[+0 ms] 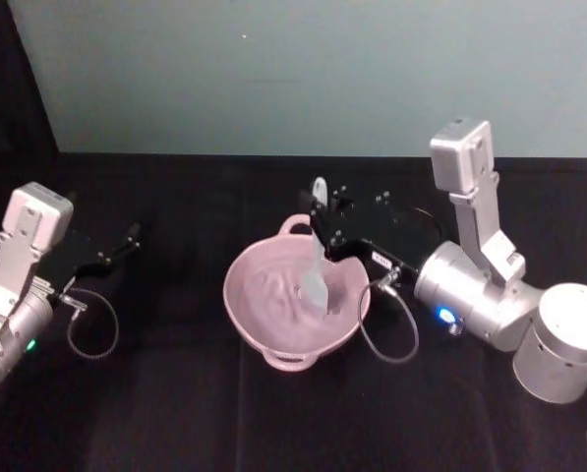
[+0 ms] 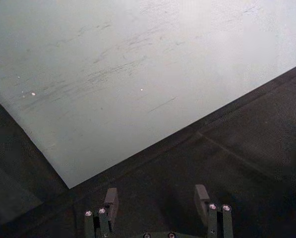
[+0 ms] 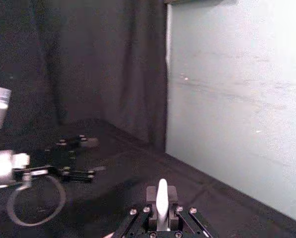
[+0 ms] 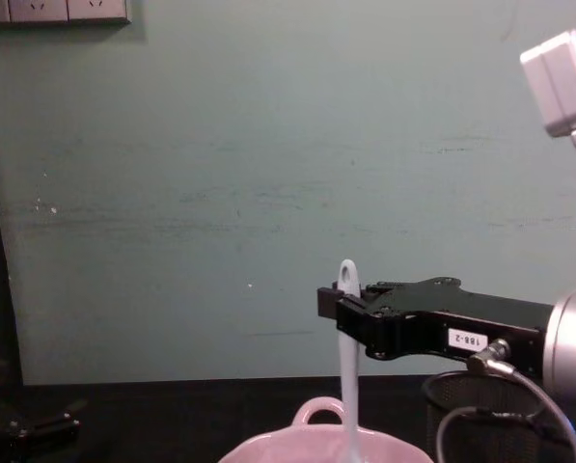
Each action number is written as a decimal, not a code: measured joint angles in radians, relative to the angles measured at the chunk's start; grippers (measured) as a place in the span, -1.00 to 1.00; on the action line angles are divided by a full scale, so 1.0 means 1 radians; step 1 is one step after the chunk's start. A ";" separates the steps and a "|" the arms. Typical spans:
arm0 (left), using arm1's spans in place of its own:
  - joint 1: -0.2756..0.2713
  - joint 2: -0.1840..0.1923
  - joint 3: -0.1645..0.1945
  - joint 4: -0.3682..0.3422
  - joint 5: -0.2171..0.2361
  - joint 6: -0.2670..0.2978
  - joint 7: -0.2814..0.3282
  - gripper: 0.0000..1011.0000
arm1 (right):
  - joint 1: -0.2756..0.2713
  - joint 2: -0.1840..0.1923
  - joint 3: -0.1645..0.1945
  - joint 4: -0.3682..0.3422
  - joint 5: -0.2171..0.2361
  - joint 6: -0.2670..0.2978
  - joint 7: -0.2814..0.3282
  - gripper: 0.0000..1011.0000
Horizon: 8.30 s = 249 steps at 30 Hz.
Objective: Use the one hand to pick up the spoon and stir the clear water in the bowl.
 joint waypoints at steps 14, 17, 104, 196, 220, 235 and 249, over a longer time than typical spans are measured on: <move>0.000 0.000 0.000 0.000 0.000 0.000 0.000 1.00 | -0.012 -0.019 -0.053 -0.023 0.039 -0.016 0.008 -0.75; 0.000 0.000 0.000 0.000 0.000 0.000 0.000 1.00 | 0.005 -0.039 -0.063 0.009 0.027 -0.032 -0.003 -0.75; 0.000 0.000 0.000 0.000 0.000 0.000 0.000 1.00 | -0.024 -0.060 0.044 0.003 -0.047 0.027 -0.074 -0.75; 0.000 0.000 0.000 0.000 0.000 0.000 0.000 1.00 | -0.120 -0.158 0.092 -0.083 -0.017 -0.018 -0.173 -0.75; 0.000 0.000 0.000 0.000 0.000 0.000 0.000 1.00 | -0.185 -0.133 0.246 -0.311 0.214 0.199 -0.277 -0.75; 0.000 0.000 0.000 0.000 0.000 0.000 0.000 1.00 | -0.191 -0.156 0.302 -0.310 0.231 0.147 -0.402 -0.75; 0.000 0.000 0.000 0.000 0.000 0.000 0.000 1.00 | -0.157 -0.188 0.344 -0.204 0.241 0.105 -0.427 -0.75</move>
